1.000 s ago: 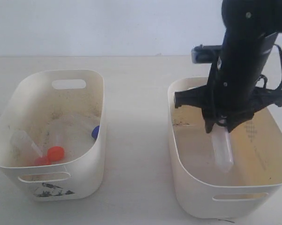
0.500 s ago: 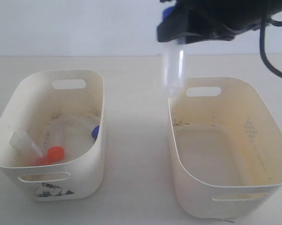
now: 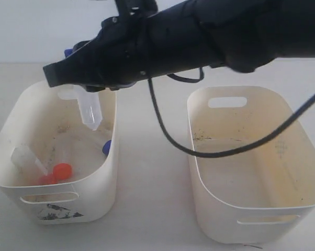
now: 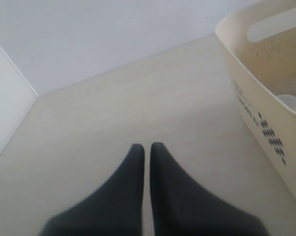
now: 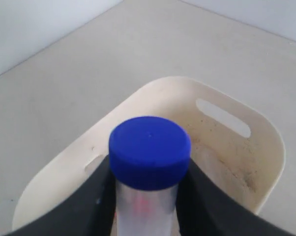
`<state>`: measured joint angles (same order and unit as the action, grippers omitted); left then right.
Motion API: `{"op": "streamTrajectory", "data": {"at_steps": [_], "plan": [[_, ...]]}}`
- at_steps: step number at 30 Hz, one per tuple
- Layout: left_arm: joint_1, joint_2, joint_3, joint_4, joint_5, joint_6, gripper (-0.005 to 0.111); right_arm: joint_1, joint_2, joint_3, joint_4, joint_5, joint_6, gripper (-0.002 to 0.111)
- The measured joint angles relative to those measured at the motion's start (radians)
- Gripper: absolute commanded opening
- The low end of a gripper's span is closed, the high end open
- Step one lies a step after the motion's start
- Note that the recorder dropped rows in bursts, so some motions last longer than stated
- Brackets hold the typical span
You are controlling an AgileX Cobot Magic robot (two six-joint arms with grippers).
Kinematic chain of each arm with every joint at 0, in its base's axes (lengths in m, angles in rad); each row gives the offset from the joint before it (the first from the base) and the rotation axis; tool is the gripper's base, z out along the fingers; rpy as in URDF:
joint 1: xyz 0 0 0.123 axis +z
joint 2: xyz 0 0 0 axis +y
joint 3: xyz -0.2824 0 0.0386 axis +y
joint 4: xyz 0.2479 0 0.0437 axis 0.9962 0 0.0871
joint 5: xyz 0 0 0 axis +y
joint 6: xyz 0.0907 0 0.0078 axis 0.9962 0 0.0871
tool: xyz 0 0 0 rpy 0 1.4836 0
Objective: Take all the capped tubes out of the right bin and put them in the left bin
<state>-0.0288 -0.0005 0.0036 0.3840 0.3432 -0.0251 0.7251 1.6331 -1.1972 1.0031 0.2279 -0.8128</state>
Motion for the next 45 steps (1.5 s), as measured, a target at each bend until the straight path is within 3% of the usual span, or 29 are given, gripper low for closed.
{"op": "streamTrajectory", "data": {"at_steps": [5,7,10,12,13,26,35,41,45], "plan": [[0.0,0.0,0.0,0.002,0.0,0.0,0.004,0.025,0.106,-0.077,0.004,-0.012,-0.021,0.055],[0.0,0.0,0.0,0.002,0.0,0.0,0.004,0.027,0.139,-0.106,0.006,0.008,-0.011,0.06],[0.0,0.0,0.0,0.002,0.0,0.0,0.004,0.029,0.155,-0.123,0.008,0.015,0.029,0.035],[0.0,0.0,0.0,0.002,0.0,0.0,0.004,0.029,0.155,-0.128,0.008,0.017,0.04,0.003],[0.0,0.0,0.0,0.002,0.0,0.0,0.004,0.029,0.153,-0.128,0.008,0.017,0.04,0.001],[0.0,0.0,0.0,0.002,0.0,0.0,0.004,0.004,0.007,-0.135,-0.144,0.113,0.097,0.0],[0.0,0.0,0.0,0.002,0.0,0.0,0.004,-0.079,-0.093,-0.113,-0.674,0.409,0.531,0.0],[0.0,0.0,0.0,0.002,0.0,0.0,0.004,-0.085,-0.384,0.176,-1.094,0.392,0.941,0.0],[0.0,0.0,0.0,0.002,0.0,0.0,0.004,-0.085,-0.554,0.236,-1.129,0.376,1.016,0.0]]}}
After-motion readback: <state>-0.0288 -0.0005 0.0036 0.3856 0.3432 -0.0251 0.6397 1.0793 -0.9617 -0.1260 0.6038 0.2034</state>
